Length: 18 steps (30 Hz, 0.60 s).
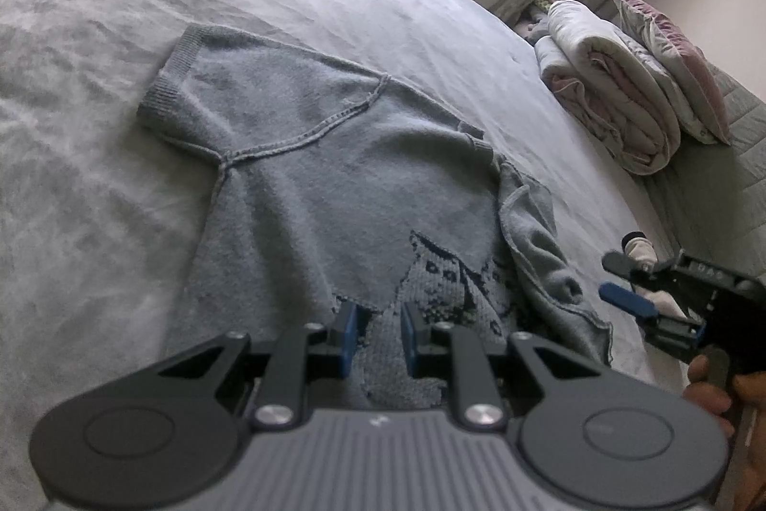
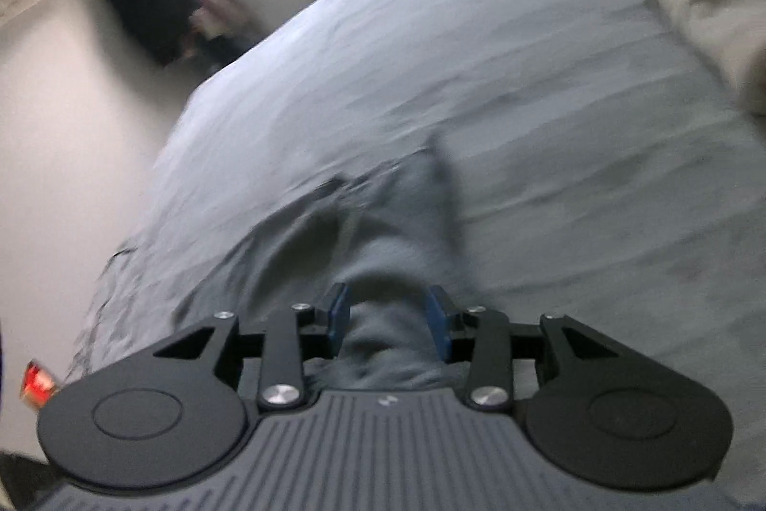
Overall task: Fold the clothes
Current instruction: 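Grasp the sweater sleeve with the right gripper and straighten it beside the body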
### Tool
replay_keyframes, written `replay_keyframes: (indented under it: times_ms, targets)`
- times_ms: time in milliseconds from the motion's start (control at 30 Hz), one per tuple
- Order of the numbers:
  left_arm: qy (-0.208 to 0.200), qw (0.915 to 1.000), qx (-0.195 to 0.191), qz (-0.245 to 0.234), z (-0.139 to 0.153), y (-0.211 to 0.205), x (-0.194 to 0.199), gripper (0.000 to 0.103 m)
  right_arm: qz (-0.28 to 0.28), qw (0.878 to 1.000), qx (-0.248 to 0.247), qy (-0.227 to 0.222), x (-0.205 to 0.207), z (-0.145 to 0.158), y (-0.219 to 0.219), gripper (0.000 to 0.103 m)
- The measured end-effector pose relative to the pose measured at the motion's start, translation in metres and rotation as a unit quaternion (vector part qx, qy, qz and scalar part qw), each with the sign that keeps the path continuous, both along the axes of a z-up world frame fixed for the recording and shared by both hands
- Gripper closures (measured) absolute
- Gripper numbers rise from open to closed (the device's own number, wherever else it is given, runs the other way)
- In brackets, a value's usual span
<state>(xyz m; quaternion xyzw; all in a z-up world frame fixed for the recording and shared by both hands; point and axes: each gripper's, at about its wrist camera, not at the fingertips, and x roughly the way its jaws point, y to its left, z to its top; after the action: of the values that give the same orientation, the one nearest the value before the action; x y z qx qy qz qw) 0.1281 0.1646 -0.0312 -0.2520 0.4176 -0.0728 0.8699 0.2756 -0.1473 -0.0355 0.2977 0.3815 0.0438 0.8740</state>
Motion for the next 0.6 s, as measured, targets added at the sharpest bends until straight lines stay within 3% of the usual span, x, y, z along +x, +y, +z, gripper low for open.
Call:
replay_keyframes:
  times_ms: [267,333,367,433,600]
  targets:
    - [0.004,1.0000,0.000,0.001,-0.002,0.001,0.003,0.084,-0.044,0.997,0.042,0.047,-0.002,-0.039,-0.017,0.063]
    - [0.005,1.0000,0.000,0.001,-0.002,0.001,0.003,0.084,-0.042,0.997,0.050,0.047,-0.003,-0.041,-0.016,0.070]
    - [0.005,1.0000,0.000,0.001,-0.003,0.000,0.003,0.084,-0.040,0.997,0.053,0.046,-0.003,-0.041,-0.016,0.081]
    - [0.005,1.0000,0.000,0.001,-0.003,0.001,0.003,0.084,-0.039,0.997,0.049,0.042,-0.004,-0.039,-0.015,0.092]
    - [0.005,1.0000,0.000,0.001,-0.003,0.002,0.004,0.084,-0.054,0.998,-0.022,0.025,-0.002,-0.018,-0.017,0.096]
